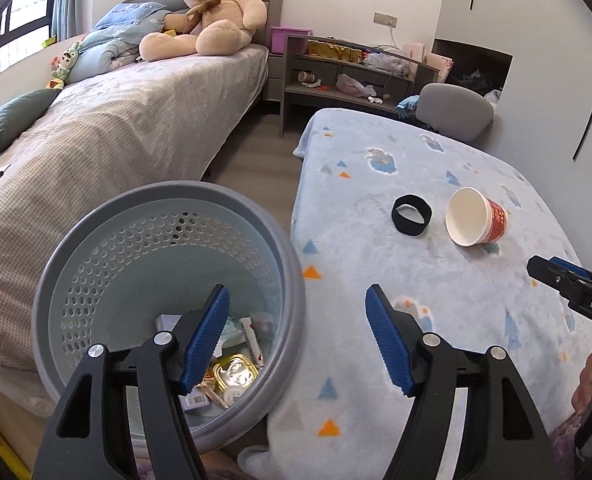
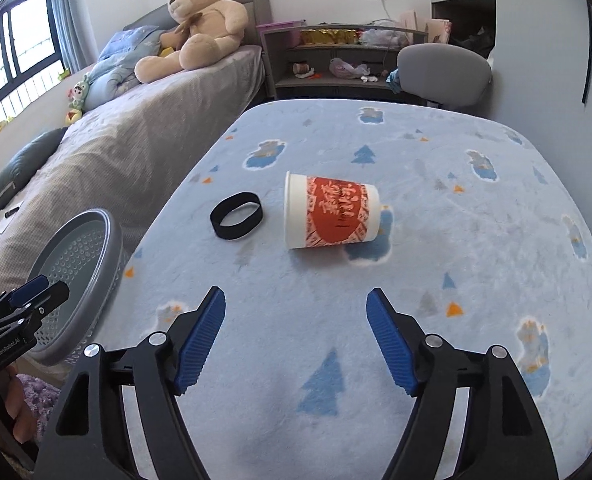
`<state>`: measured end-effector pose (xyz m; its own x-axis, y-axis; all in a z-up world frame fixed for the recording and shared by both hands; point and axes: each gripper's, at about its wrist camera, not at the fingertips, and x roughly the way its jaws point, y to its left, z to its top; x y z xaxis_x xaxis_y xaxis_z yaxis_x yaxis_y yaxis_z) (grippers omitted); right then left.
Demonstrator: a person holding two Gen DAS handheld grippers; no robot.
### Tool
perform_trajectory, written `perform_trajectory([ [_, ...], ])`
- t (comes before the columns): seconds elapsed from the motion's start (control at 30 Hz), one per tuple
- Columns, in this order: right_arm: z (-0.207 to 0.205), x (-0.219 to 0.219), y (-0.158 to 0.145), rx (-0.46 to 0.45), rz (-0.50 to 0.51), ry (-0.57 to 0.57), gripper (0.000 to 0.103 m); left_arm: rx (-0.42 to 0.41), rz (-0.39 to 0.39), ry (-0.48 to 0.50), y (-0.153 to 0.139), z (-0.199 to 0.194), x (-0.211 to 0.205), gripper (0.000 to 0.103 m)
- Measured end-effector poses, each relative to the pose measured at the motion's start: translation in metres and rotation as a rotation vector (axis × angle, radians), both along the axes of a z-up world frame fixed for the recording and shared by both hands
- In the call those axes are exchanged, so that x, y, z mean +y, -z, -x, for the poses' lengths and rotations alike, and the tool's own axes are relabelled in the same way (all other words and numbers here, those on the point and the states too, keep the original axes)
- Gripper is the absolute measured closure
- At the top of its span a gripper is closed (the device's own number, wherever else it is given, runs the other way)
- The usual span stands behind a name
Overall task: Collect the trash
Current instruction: 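Close the right gripper around the red-printed paper cup lying on its side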
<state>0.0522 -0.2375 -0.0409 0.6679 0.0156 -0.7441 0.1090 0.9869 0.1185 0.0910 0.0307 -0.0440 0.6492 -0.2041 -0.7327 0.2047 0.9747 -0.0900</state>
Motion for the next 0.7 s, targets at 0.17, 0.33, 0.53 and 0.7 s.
perform_trajectory([
  [0.17,-0.021,-0.015,0.001,-0.013,0.007,0.004,0.026,0.001,-0.010,0.006,-0.001,-0.018,-0.026,0.035],
  [0.33,-0.047,-0.024,0.005,-0.014,-0.014,0.009,0.023,0.006,-0.018,0.015,0.001,-0.036,-0.047,0.035],
  [0.53,-0.062,-0.042,0.014,0.000,-0.053,0.023,0.014,0.011,-0.028,0.032,0.006,-0.052,-0.063,0.035],
  [0.7,-0.072,-0.044,0.021,0.012,-0.052,0.031,0.009,0.022,-0.028,0.041,0.013,-0.060,-0.071,0.035],
])
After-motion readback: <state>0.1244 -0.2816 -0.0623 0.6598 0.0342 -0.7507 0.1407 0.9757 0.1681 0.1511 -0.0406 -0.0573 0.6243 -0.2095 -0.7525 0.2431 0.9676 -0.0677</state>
